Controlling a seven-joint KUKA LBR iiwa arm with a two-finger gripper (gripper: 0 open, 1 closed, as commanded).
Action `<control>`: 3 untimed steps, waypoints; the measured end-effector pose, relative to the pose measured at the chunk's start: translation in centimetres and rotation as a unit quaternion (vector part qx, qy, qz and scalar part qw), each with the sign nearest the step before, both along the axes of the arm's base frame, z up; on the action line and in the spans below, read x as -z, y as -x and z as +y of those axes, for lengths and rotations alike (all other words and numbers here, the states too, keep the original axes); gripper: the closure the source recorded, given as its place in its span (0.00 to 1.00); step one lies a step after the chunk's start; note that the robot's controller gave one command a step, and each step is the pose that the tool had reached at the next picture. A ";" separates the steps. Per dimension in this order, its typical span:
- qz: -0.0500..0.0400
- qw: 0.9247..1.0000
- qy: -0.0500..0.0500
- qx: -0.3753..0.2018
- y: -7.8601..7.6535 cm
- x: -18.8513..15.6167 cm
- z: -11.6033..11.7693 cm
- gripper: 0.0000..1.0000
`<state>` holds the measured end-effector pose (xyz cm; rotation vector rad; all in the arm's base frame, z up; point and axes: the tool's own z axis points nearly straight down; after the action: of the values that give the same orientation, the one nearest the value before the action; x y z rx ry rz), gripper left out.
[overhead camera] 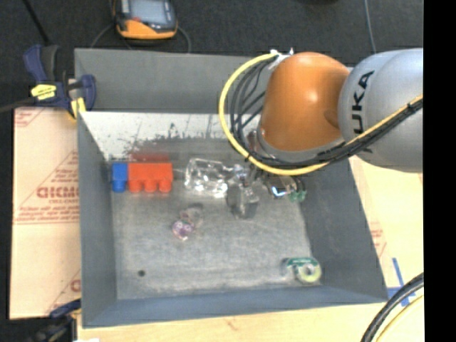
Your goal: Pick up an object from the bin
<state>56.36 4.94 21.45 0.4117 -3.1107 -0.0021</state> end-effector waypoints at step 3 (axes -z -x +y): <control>-0.001 0.957 -0.001 -0.289 4.9 10.9 -0.2 1.00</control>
Offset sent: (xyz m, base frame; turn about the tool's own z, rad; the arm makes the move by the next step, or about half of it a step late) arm 0.0423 0.0570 -0.0564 0.0747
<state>51.50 4.74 10.58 1.2924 -2.8607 -0.0037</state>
